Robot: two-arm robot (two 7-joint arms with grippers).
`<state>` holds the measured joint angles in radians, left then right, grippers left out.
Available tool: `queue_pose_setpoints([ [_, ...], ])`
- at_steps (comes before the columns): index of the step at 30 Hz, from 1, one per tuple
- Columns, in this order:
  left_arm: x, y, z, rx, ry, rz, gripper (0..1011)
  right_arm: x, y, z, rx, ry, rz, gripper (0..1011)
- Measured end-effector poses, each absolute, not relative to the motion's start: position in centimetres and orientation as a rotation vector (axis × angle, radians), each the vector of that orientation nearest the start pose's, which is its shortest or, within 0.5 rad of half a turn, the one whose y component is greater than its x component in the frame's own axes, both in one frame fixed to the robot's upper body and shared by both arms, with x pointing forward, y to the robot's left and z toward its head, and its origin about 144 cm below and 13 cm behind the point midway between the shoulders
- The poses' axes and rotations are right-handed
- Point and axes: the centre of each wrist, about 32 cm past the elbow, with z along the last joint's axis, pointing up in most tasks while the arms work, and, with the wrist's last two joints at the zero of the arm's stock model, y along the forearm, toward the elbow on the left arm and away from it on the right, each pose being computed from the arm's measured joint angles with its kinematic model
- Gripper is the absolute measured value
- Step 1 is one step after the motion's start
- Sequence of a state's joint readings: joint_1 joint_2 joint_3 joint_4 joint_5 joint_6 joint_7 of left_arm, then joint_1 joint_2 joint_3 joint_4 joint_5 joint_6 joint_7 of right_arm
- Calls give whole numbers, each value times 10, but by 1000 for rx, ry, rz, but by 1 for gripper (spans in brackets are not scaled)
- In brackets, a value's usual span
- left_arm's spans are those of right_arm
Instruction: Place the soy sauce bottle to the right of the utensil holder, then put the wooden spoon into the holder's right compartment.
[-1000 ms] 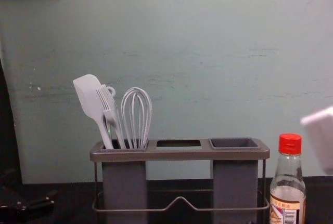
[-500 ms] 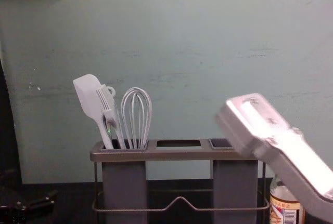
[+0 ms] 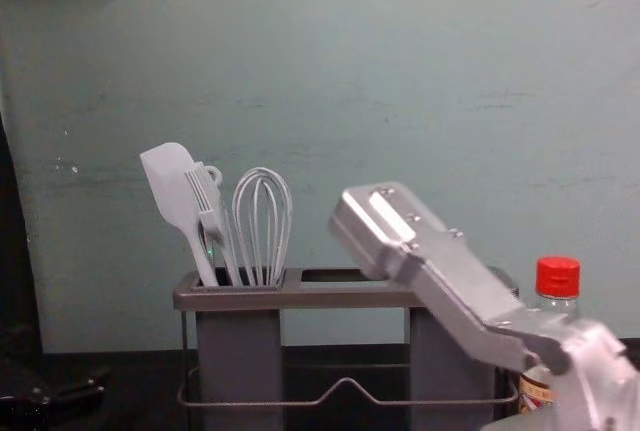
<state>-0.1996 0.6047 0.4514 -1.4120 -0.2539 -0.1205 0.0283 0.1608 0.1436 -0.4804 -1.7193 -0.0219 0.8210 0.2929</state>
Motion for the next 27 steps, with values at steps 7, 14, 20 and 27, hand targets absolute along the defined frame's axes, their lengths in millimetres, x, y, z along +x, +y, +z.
queue_pose_setpoints([
  [7, 489, 310, 1140, 304, -285, 1248, 1000, 472, -107, 1209, -615, 246, -846, 1002],
  [14, 489, 310, 1140, 304, -285, 1248, 1000, 480, -95, 1205, -629, 256, -848, 1002],
  [20, 489, 310, 1140, 304, -285, 1248, 1000, 483, -85, 1201, -654, 248, -851, 1002],
  [27, 489, 310, 1140, 304, -285, 1248, 1000, 486, -78, 1199, -665, 259, -852, 1002],
])
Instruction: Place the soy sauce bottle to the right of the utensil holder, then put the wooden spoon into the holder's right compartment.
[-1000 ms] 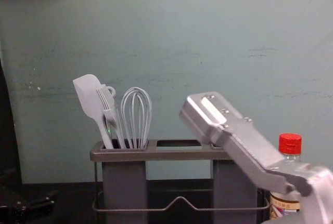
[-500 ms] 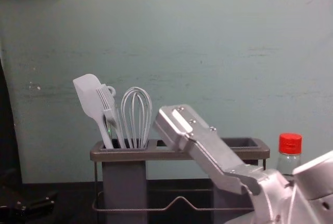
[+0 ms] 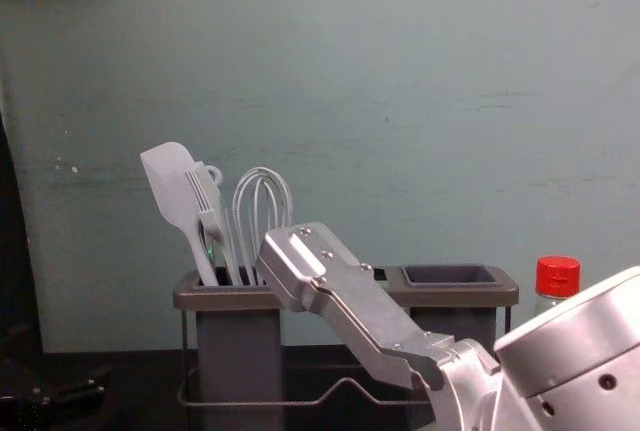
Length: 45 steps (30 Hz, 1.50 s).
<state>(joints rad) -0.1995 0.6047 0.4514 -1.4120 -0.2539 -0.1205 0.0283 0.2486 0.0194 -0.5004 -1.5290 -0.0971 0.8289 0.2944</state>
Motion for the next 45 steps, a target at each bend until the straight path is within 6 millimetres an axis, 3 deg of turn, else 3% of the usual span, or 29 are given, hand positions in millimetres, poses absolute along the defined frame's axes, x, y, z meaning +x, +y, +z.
queue_pose_setpoints([
  [25, 489, 310, 1140, 304, -285, 1248, 1000, 493, -78, 1197, -659, 303, -854, 1002],
  [45, 489, 310, 1140, 305, -285, 1248, 1000, 496, -78, 1210, -706, 325, -836, 1002],
])
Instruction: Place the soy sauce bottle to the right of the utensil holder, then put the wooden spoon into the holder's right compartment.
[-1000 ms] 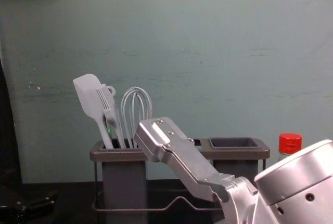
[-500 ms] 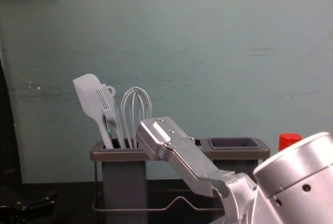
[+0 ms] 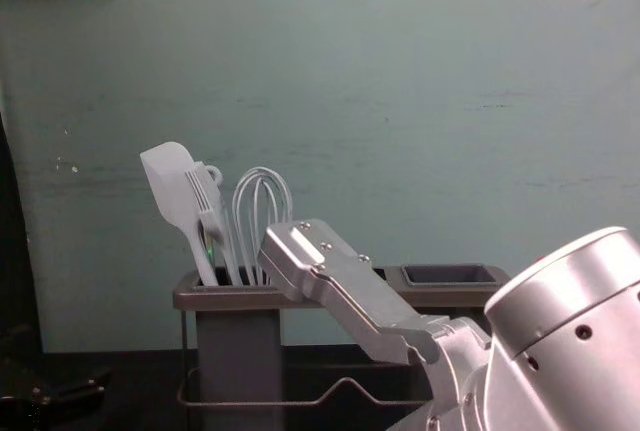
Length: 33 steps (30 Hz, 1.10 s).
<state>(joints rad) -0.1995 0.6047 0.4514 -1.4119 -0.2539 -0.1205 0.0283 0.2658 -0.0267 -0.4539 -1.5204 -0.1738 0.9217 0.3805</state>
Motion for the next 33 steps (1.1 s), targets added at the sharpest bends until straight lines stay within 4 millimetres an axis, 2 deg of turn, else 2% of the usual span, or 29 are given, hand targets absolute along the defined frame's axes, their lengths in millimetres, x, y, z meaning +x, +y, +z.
queue_pose_setpoints([
  [21, 489, 310, 1140, 304, -285, 1248, 1000, 497, -77, 1210, -724, 322, -833, 1002],
  [30, 489, 310, 1140, 304, -285, 1248, 1000, 498, -75, 1209, -731, 317, -834, 833],
  [33, 489, 310, 1140, 304, -285, 1248, 1000, 498, -75, 1209, -731, 318, -832, 830],
])
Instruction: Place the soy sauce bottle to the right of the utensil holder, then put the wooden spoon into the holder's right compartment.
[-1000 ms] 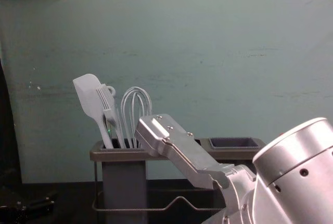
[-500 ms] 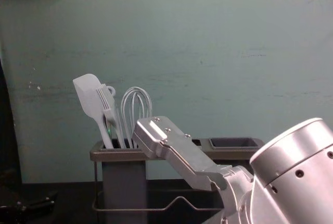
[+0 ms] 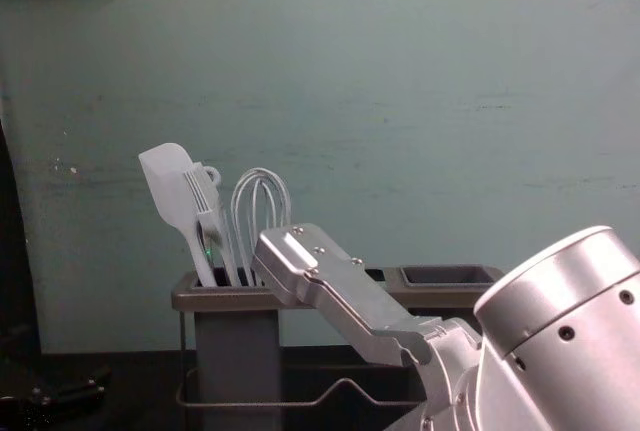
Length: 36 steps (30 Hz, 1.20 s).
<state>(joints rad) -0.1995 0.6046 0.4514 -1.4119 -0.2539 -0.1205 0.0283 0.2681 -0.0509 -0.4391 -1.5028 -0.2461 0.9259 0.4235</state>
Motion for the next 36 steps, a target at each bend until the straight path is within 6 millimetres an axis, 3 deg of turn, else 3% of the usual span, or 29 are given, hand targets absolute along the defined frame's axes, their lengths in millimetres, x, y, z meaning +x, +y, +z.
queue_pose_setpoints([
  [12, 489, 310, 1140, 305, -285, 1248, 1000, 489, -81, 1217, -718, 323, -822, 830],
  [22, 489, 310, 1140, 305, -285, 1248, 1000, 469, -97, 1230, -678, 310, -795, 830],
  [36, 489, 310, 1140, 304, -285, 1248, 1000, 442, -145, 1243, -542, 301, -821, 830],
])
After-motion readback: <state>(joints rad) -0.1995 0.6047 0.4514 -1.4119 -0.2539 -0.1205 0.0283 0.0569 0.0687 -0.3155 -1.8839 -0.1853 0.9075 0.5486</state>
